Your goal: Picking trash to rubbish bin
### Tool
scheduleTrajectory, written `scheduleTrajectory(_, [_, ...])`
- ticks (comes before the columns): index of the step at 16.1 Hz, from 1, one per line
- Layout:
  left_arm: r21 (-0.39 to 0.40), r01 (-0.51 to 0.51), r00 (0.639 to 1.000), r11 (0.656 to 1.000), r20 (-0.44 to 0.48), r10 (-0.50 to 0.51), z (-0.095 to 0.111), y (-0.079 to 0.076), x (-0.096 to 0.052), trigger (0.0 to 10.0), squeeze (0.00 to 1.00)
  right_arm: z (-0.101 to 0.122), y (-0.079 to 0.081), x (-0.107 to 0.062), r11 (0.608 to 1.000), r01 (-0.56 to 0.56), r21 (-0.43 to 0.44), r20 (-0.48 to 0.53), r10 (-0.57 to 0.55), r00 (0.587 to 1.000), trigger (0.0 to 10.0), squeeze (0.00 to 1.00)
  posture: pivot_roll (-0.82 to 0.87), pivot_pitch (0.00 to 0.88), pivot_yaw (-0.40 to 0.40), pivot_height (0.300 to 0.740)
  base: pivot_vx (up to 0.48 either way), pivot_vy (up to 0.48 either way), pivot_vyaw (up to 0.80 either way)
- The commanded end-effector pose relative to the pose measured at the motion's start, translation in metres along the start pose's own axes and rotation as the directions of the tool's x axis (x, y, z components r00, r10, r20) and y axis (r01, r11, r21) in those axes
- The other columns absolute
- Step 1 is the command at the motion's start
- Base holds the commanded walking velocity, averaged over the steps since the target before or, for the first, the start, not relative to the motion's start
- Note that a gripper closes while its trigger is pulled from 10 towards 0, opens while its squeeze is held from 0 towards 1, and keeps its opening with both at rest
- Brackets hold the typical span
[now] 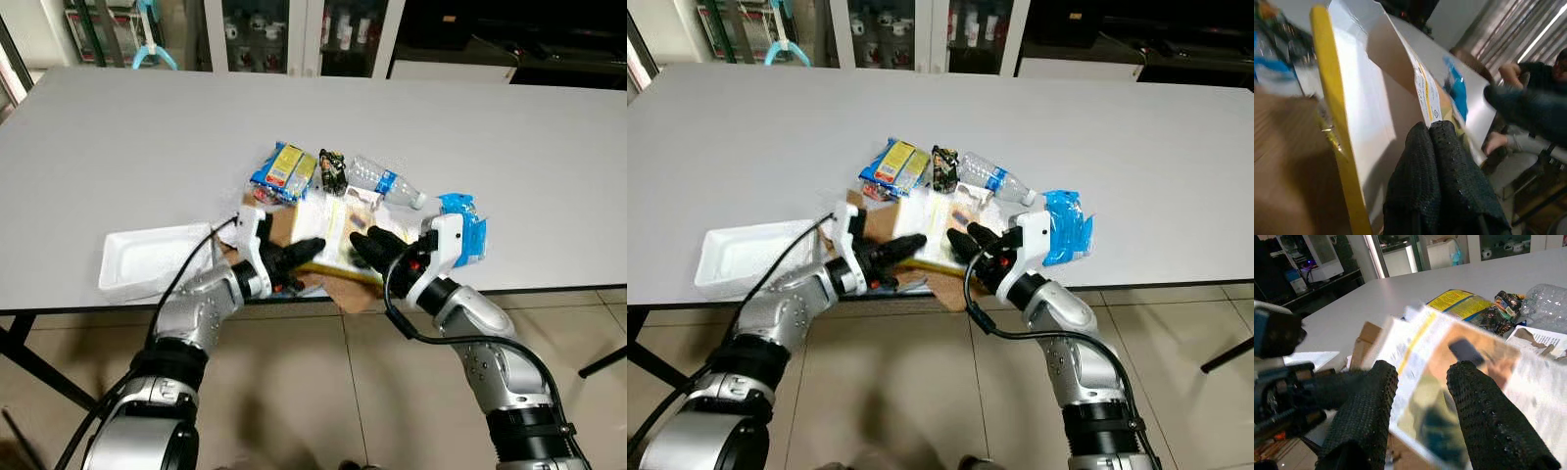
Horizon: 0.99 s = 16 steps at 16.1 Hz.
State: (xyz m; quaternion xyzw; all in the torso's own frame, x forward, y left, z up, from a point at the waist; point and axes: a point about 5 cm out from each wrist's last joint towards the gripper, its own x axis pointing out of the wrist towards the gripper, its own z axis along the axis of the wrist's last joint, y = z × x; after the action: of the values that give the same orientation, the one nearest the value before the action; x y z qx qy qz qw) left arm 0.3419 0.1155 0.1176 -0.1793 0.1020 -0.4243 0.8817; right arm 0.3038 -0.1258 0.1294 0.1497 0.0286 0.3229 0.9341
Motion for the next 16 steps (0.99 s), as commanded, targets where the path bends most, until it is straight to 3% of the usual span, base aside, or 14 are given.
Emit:
scheduleTrajectory(1, [0.008, 0.005, 0.999, 1.0, 0.034, -0.006, 0.008, -0.003, 0.001, 10.0, 0.0, 0.002, 0.0, -0.001, 1.0, 0.001, -0.001, 0.005, -0.001, 1.0, 10.0, 0.0, -0.07, 0.049, -0.065, 0.74, 0.0, 0.0, 0.0])
scheduleTrajectory(5, [0.002, 0.028, 0.989, 1.0, 0.146, -0.029, 0.032, -0.01, -0.001, 10.0, 0.0, 0.004, -0.001, -0.001, 1.0, -0.003, -0.004, 0.004, 0.003, 1.0, 10.0, 0.0, -0.07, 0.045, -0.075, 0.74, 0.0, 0.0, 0.0])
scheduleTrajectory(10, [0.035, 0.034, 0.951, 0.999, 0.308, -0.043, 0.069, -0.024, -0.001, 10.0, 0.0, 0.006, -0.002, 0.0, 1.0, -0.014, -0.011, 0.004, 0.014, 1.0, 10.0, 0.0, -0.07, 0.039, -0.086, 0.74, 0.0, 0.0, 0.0])
scheduleTrajectory(13, [0.079, -0.052, 0.905, 0.996, 0.425, 0.014, 0.096, -0.031, -0.001, 10.0, 0.0, 0.008, -0.002, 0.001, 1.0, -0.016, -0.015, 0.006, 0.016, 1.0, 10.0, 0.0, -0.07, 0.036, -0.09, 0.74, 0.0, 0.0, 0.0])
scheduleTrajectory(15, [0.143, -0.208, 0.856, 0.968, 0.506, 0.109, 0.112, -0.033, 0.0, 10.0, 0.0, 0.01, -0.003, 0.001, 1.0, -0.012, -0.025, 0.008, 0.012, 1.0, 10.0, 0.0, -0.07, 0.036, -0.096, 0.74, 0.0, 0.0, 0.0])
scheduleTrajectory(16, [0.192, -0.265, 0.849, 0.945, 0.51, 0.135, 0.114, -0.034, 0.002, 10.0, 0.0, 0.012, -0.003, 0.002, 0.999, -0.004, -0.035, 0.016, 0.004, 1.0, 10.0, 0.0, -0.07, 0.036, -0.097, 0.74, 0.0, 0.0, 0.0])
